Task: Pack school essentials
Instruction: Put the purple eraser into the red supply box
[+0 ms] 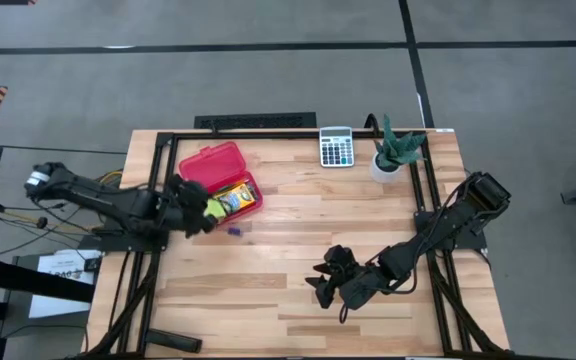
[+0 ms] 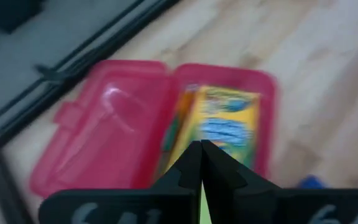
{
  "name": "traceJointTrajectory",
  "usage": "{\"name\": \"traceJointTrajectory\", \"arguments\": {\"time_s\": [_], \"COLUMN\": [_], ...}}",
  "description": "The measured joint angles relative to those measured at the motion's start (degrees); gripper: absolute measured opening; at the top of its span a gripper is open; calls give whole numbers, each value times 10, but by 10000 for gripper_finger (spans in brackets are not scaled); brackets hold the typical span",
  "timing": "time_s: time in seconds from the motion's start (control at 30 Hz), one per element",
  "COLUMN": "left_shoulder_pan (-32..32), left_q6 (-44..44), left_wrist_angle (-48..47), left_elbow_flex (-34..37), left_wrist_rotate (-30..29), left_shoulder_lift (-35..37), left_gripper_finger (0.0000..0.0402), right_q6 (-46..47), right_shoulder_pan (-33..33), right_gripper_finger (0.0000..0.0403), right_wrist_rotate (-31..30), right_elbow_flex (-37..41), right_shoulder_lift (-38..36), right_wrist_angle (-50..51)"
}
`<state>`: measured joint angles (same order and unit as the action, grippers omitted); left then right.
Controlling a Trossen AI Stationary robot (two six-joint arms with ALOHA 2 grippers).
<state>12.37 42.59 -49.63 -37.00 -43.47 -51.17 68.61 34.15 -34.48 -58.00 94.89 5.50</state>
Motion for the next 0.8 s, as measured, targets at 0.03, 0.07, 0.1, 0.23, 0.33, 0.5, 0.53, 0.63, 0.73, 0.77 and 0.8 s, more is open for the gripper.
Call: {"name": "traceJointTrajectory", "arguments": {"time_s": [0.03,0.07,0.1,0.23,0.33,0.5,0.53,0.63,0.73,0.77,0.8], "left_shoulder_pan": [-18,-36,-49,-56,-38,3,6,-8,-24,-25,-25], "left_q6": [-14,-31,-52,-97,-104,-207,-232,-264,-256,-256,-256], "left_wrist_angle": [2,4,21,148,275,432,440,446,442,447,446], "left_elbow_flex": [7,14,23,67,98,119,116,106,105,105,105], "left_wrist_rotate": [9,30,60,225,298,286,276,248,269,285,295], "left_shoulder_lift": [5,10,11,7,-16,-93,-113,-164,-214,-232,-248], "left_gripper_finger": [1,1,1,3,22,93,111,171,221,233,242], "right_q6": [0,0,0,-1,-2,-1,-1,-1,-1,-1,-1], "right_shoulder_pan": [0,0,0,5,9,11,11,11,11,11,11], "right_gripper_finger": [237,237,237,237,237,237,237,237,237,237,237], "right_wrist_rotate": [0,0,0,-1,-2,-2,-2,-2,-2,-2,-2], "right_elbow_flex": [0,0,0,0,0,0,0,0,0,0,0], "right_shoulder_lift": [0,0,0,0,0,0,0,0,0,0,0], "right_wrist_angle": [-2,-4,-6,-9,-8,-4,-4,-8,-8,-8,-8]}}
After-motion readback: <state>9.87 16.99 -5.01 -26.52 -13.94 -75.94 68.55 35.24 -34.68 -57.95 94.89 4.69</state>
